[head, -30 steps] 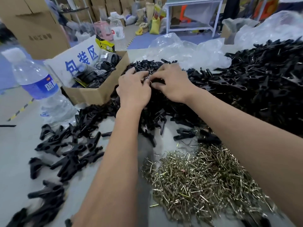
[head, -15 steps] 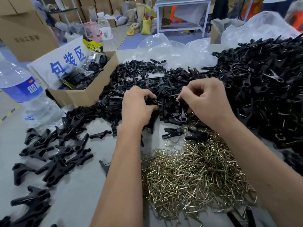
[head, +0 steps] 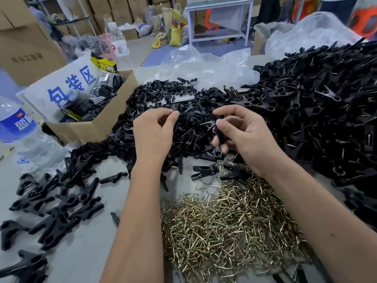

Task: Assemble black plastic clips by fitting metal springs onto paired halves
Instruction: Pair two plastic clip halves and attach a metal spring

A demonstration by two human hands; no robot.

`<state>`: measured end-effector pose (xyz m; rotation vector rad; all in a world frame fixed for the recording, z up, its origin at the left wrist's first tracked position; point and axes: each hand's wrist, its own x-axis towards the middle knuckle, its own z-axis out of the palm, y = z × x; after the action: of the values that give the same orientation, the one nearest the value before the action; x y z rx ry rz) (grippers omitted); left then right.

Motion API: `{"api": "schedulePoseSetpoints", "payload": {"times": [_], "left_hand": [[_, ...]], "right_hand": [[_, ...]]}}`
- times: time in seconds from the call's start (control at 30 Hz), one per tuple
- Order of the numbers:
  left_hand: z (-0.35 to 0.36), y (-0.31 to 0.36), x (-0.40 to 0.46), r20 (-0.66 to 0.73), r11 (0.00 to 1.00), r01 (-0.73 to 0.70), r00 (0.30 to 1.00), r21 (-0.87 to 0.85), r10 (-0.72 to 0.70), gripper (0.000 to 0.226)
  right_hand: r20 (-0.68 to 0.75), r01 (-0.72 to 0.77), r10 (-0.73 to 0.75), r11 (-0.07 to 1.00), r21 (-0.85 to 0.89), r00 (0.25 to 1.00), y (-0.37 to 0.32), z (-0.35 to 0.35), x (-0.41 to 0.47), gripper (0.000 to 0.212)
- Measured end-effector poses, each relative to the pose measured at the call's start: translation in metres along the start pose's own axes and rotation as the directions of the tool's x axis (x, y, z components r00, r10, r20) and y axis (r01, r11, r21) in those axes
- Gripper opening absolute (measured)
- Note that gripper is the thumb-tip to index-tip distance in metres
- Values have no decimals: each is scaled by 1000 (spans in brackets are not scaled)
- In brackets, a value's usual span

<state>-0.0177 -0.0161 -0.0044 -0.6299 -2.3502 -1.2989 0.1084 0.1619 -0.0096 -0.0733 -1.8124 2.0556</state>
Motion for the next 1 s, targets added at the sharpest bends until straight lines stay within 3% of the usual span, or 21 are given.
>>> {"api": "schedulePoseSetpoints", "payload": {"times": [0.07,0.13,0.2,0.3,0.47,0.7,0.87,1.0], "left_hand": [[3,4,1,12,999,25,1000,-47,-25,17],[6,13,1,103,957,108,991,-269,-83,15],[9,24,-2,215,860,203,970,-468,-112,16],[19,39,-6,374,731,356,916,-582,-149,29],[26,49,-14,603,579,573,780,-580,-167,24],[23,47,-15,614,647,541,777,-537,-139,32],[22,48,-15,649,550,617,742,-563,-168,27],[18,52,-11,716,486,697,672,-527,-189,23]], "right_hand": [[20,-3,2,999,37,1000,2,-1,-2,28],[11,1,-1,999,55,1000,2,-1,-3,32],[-41,12,-10,998,56,999,3,-1,-4,29],[-137,50,-48,999,10,989,5,-2,-5,19],[-235,106,-122,991,-82,964,6,-6,-5,17],[-254,123,-168,975,-185,952,9,-10,-1,23],[-239,123,-178,965,-230,955,9,-12,-3,30],[-112,250,-329,863,-439,938,2,-13,-5,33]]}}
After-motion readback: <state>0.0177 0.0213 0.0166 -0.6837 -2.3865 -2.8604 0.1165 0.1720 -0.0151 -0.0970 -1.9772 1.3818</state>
